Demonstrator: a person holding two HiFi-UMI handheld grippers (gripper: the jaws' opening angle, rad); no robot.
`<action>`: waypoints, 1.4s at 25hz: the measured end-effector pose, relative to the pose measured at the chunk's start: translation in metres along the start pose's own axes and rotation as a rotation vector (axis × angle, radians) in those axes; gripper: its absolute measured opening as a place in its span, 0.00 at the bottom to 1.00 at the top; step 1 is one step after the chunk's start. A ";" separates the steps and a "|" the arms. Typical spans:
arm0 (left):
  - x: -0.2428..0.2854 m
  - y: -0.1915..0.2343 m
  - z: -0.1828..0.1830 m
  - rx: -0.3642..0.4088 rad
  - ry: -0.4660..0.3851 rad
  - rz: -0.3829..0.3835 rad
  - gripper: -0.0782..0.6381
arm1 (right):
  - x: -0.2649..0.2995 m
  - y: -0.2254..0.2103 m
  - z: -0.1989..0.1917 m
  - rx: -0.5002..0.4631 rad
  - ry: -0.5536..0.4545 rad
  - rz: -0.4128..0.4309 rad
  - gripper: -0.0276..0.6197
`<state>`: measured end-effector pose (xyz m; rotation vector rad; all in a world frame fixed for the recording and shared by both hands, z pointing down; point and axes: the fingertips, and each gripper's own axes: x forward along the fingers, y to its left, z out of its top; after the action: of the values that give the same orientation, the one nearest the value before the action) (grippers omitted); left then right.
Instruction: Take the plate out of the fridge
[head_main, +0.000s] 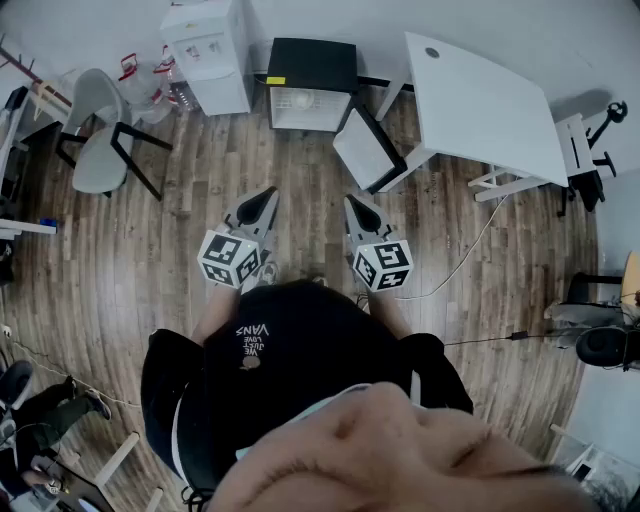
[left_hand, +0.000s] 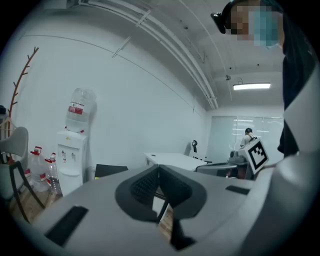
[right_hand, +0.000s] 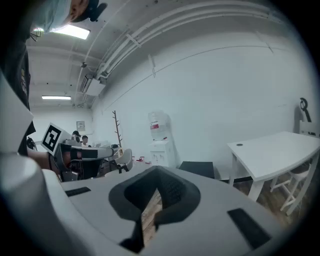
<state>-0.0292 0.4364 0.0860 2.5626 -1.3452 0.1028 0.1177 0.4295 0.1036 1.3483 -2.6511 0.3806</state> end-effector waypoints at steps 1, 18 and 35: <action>0.002 -0.001 0.001 0.000 -0.003 0.002 0.13 | -0.001 -0.002 0.001 -0.002 -0.001 0.004 0.06; 0.022 -0.025 -0.012 -0.049 -0.064 0.089 0.13 | -0.003 -0.034 0.009 -0.040 -0.048 0.114 0.06; 0.069 0.104 0.024 -0.051 -0.027 -0.047 0.13 | 0.125 -0.024 0.053 -0.015 -0.081 0.005 0.06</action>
<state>-0.0764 0.3185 0.0935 2.5598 -1.2789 0.0257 0.0631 0.3035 0.0867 1.3815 -2.7165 0.3121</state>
